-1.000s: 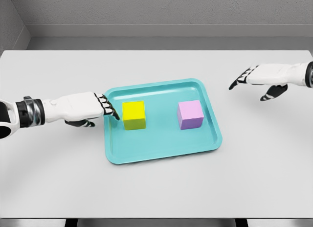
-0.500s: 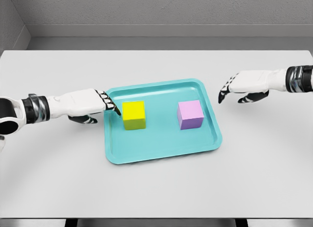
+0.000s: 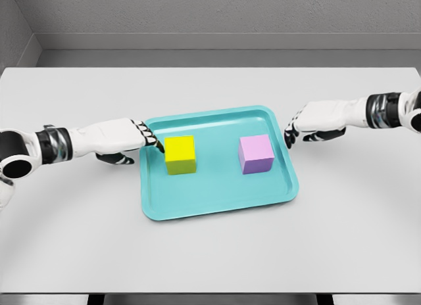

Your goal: Push two cubes

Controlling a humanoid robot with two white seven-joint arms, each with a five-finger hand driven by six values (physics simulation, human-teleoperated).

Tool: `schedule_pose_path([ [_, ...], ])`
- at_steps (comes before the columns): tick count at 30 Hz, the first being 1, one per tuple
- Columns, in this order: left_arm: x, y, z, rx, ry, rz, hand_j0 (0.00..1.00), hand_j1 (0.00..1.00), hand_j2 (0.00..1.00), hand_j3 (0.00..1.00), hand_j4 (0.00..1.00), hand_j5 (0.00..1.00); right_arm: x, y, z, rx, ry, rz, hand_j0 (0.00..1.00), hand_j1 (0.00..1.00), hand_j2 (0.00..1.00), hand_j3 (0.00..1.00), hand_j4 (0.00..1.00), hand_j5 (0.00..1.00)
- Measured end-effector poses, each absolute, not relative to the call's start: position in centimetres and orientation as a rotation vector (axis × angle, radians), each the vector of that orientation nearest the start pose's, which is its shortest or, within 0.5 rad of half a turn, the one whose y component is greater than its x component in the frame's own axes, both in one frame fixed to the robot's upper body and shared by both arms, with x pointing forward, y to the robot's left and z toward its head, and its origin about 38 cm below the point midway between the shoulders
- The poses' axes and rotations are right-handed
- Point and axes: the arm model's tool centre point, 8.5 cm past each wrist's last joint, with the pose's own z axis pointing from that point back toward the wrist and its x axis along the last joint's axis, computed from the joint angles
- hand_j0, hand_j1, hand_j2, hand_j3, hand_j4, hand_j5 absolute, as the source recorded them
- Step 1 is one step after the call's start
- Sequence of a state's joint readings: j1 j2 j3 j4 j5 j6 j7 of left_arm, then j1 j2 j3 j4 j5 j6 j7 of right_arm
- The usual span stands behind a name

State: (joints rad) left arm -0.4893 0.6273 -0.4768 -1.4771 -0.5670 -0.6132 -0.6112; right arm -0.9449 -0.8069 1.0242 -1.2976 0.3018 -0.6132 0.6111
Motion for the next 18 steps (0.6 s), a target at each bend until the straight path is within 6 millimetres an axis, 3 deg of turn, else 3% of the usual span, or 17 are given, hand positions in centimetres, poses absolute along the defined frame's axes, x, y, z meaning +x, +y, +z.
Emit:
schedule_pose_path([
  [15,41.9,24.3,16.1,0.32,-1.415,-2.152,0.76,0.76,0.76,0.76,0.76,0.76,46.5,-26.2,19.7,-0.234,-1.155,2.336,0.51,0.51,0.51,0.51,0.51,0.51],
  [18,42.2,24.4,16.8,0.34,-1.42,-2.159,0.76,0.76,0.76,0.76,0.76,0.76,46.5,-25.8,19.5,-0.226,-1.156,2.342,0.51,0.51,0.51,0.51,0.51,0.51],
])
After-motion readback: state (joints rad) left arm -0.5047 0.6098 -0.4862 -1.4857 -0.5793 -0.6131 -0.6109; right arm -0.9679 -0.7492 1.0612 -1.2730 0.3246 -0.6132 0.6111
